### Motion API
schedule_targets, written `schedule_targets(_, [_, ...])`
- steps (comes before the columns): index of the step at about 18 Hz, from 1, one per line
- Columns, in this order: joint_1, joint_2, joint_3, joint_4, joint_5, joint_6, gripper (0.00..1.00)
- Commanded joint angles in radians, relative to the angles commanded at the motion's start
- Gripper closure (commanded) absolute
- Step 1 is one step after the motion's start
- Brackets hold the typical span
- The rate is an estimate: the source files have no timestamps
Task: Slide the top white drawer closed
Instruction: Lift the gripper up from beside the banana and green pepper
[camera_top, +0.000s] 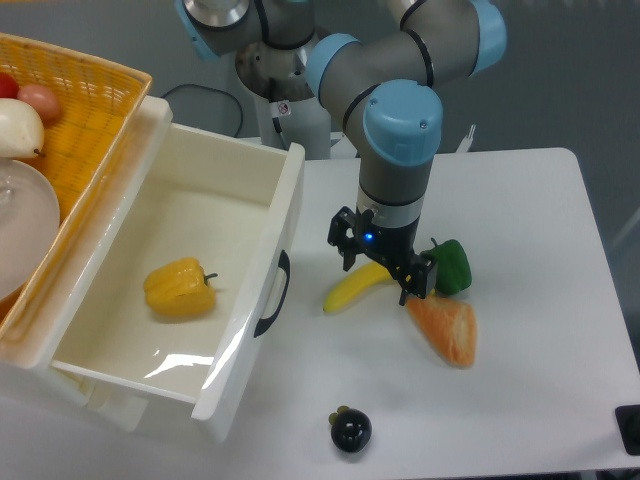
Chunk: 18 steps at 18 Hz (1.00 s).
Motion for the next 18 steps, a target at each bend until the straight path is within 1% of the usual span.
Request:
schedule_targets(5, [-0.014,-0.009,0.002,-0.002,0.002,0.0,0.0])
schedule_targets(7, [-0.018,-0.021,-0.002,-0.003,0.003,-0.011,0.0])
schedule_targets(9, [-0.018,-0.023,0.0,-0.002,0.003,-0.037,0.0])
schedule_targets(13, [-0.02,-0.025,-0.002,0.003,0.003,-0.035,0.0])
schedule_targets(16, [-0.037,-0.031,-0.002,0.003,0.003,-0.041,0.0])
schedule_targets(18, [-0.037,-0.038,-0.002,0.008,0.029,-0.043,0.0])
